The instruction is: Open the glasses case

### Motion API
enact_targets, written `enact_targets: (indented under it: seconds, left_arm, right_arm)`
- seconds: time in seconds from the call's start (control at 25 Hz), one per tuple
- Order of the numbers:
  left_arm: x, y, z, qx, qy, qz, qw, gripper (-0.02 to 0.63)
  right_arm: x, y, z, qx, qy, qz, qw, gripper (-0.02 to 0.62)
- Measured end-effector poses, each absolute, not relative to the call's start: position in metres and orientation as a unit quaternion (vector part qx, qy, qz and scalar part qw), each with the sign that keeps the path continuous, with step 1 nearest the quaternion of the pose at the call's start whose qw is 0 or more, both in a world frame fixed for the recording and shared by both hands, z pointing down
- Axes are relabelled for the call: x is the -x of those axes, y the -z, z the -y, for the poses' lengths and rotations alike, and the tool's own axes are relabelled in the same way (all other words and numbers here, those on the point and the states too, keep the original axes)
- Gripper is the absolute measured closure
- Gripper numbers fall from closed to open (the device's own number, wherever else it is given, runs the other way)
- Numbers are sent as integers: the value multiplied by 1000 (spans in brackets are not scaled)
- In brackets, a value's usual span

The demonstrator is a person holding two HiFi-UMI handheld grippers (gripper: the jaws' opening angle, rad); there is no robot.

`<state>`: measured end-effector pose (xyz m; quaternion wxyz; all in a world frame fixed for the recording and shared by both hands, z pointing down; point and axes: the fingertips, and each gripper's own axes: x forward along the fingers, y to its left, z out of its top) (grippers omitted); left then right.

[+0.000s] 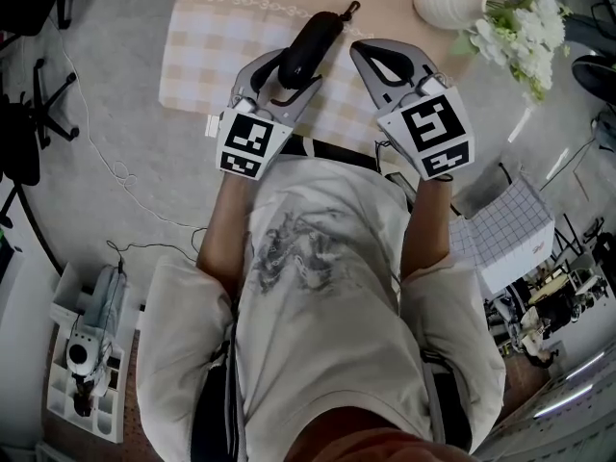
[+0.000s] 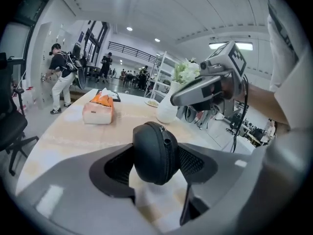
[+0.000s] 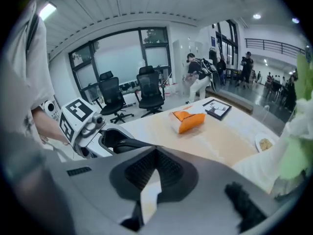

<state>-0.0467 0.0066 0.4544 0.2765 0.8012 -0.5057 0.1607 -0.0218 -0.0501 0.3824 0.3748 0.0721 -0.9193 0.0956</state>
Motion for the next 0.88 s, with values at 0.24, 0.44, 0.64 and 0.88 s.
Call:
enact_targets:
  seconds: [0.24, 0.44, 0.64, 0.88]
  left_arm:
    - [50, -461, -15, -801, -153, 508, 278, 322]
    - [49, -469, -25, -795, -166, 514, 276, 324]
    - [45, -464, -23, -792, -195, 522, 251, 324]
    - [40, -467, -26, -776, -222, 530, 261, 325]
  right_arm:
    - [26, -405, 29, -52, -101, 922, 369, 581]
    - [34, -409, 7, -49, -77, 937, 338, 577]
    - [50, -395, -15, -19, -43, 948, 314, 454]
    - [60, -388, -27, -4, -31, 954, 299, 446]
